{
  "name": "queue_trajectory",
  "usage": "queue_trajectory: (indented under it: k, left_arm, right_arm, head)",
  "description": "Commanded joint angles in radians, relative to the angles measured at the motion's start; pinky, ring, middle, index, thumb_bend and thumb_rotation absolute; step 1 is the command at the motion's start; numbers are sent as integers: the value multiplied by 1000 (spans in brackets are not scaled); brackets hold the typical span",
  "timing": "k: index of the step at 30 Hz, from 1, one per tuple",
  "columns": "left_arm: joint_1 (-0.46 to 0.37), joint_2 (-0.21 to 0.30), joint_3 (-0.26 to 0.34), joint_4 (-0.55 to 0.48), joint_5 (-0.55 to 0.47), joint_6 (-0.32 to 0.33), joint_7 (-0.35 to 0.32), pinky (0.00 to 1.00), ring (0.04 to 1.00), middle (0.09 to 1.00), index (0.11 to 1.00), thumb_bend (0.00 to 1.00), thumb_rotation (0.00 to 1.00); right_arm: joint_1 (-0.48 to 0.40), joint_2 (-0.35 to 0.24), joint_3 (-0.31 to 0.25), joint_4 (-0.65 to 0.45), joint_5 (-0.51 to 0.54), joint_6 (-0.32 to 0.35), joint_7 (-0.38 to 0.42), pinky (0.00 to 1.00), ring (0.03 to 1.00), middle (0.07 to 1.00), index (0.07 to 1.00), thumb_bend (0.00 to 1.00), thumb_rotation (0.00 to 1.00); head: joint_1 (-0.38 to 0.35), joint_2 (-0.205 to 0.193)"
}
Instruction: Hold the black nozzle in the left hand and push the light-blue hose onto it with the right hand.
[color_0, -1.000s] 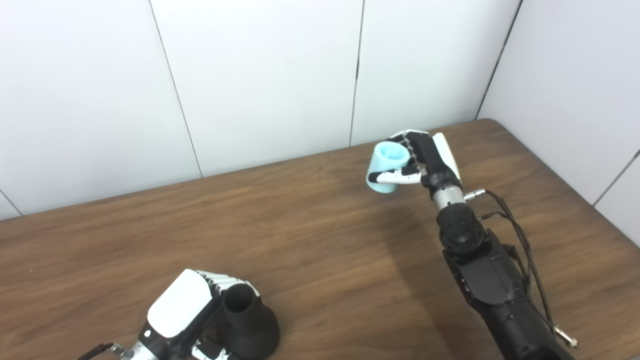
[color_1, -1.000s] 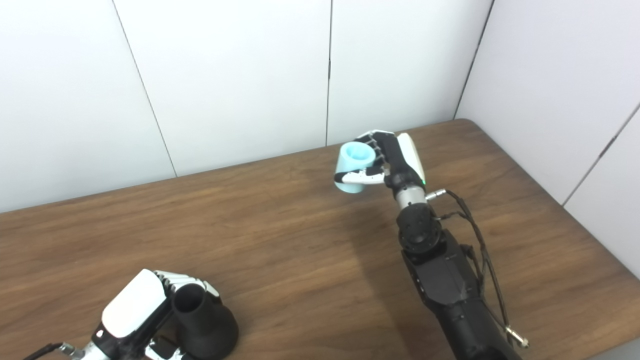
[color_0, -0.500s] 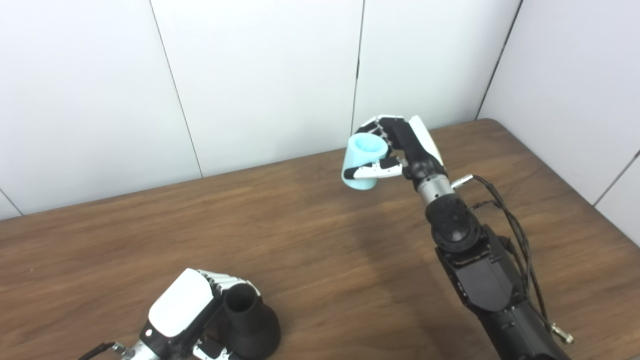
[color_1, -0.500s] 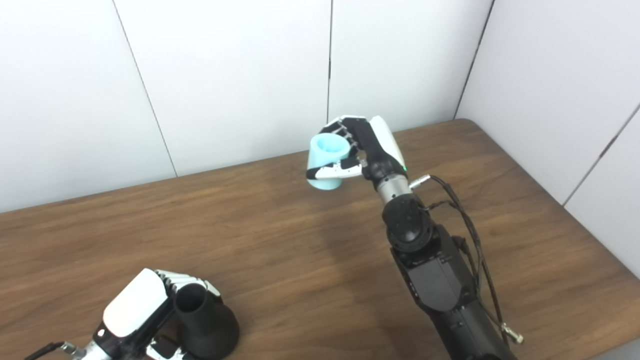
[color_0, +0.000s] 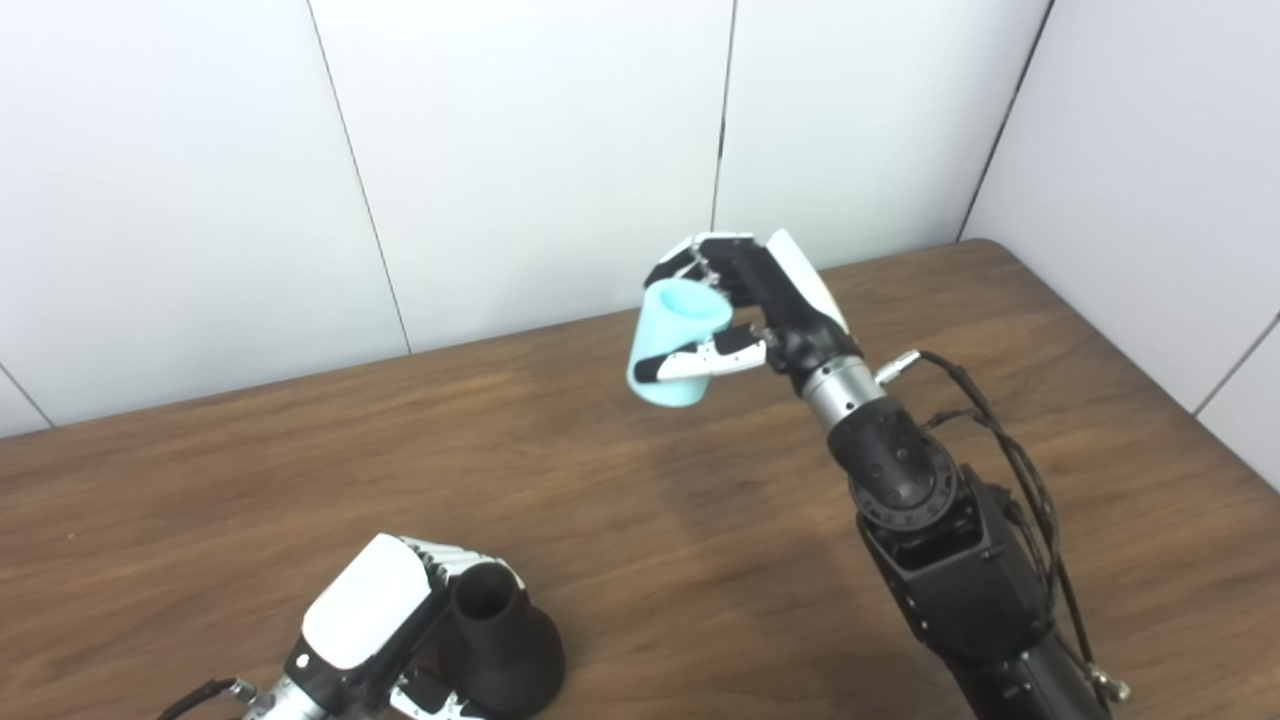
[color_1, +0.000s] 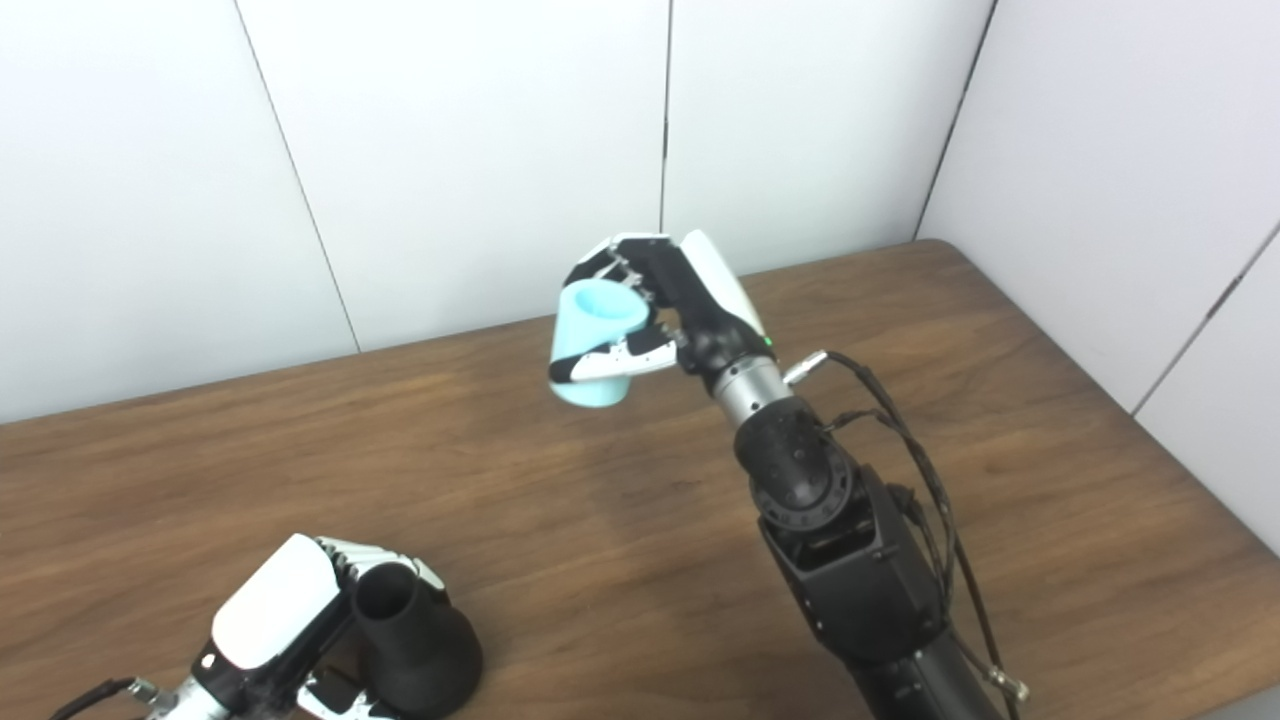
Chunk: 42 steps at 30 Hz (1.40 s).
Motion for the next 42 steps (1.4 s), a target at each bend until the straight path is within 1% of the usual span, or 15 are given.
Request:
queue_trajectory:
  k: [1,7,9,11,12,14,19,23,28,31,33,35,38,39,42]
  left_arm:
    - [39,-4,-24,54,8,11,-19,276,365,450,511,521,0]
    - [39,-9,-19,59,15,11,-25,299,386,453,511,521,0]
    - [39,-10,-17,57,15,11,-28,285,373,448,513,521,0]
    - [40,-12,-14,54,12,11,-34,286,380,452,512,521,0]
    - [41,-13,-12,53,11,11,-35,278,371,447,514,521,0]
    - [42,-16,-9,53,12,11,-35,270,360,446,515,520,0]
    - [39,-19,-14,59,21,11,-29,266,350,443,517,520,0]
    - [38,-25,-12,63,29,11,-24,224,297,417,521,517,0]
    - [39,-36,-13,66,34,11,-25,221,305,415,519,517,0]
    - [41,-44,-9,66,43,12,-37,249,335,432,517,519,0]
    - [44,-52,1,64,54,12,-49,244,329,434,517,520,0]
    - [45,-60,5,65,61,12,-49,201,285,412,518,517,0]
    - [45,-71,9,67,58,12,-51,196,284,411,519,517,0]
    - [45,-73,8,68,57,12,-48,182,265,403,515,516,0]
    - [46,-81,14,66,61,12,-51,166,250,395,513,515,0]
  right_arm:
    - [-19,2,-2,-59,2,-9,6,139,219,468,507,522,0]
    - [-6,28,15,-119,8,-8,30,113,182,457,518,520,0]
    - [-4,34,20,-136,3,-4,38,106,170,431,528,517,0]
    - [-4,39,23,-152,4,0,46,89,144,463,493,523,0]
    - [-5,42,27,-165,4,4,51,95,156,442,511,520,0]
    - [-7,47,31,-183,7,12,60,98,165,444,519,520,0]
    - [-19,59,46,-234,8,33,92,150,233,480,493,522,0]
    - [-25,67,54,-262,10,35,105,150,231,480,494,522,0]
    - [-20,84,63,-290,31,25,119,163,260,484,489,522,0]
    - [-13,84,73,-301,30,13,126,129,199,485,488,522,0]
    - [-10,83,77,-306,32,8,129,111,172,485,488,522,0]
    - [-7,84,82,-309,40,-1,132,101,160,485,488,522,0]
    - [0,88,93,-309,56,-18,137,119,192,483,491,522,0]
    - [3,89,97,-307,60,-25,137,175,267,482,492,521,0]
    - [12,89,106,-304,64,-38,136,139,215,476,500,521,0]
  head:
    - [5,2]
    - [12,0]
    - [16,1]
    - [18,1]
    - [20,1]
    - [23,1]
    - [31,0]
    - [44,2]
    - [78,5]
    - [110,10]
    - [124,12]
    - [137,13]
    - [153,16]
    - [156,16]
    - [176,23]
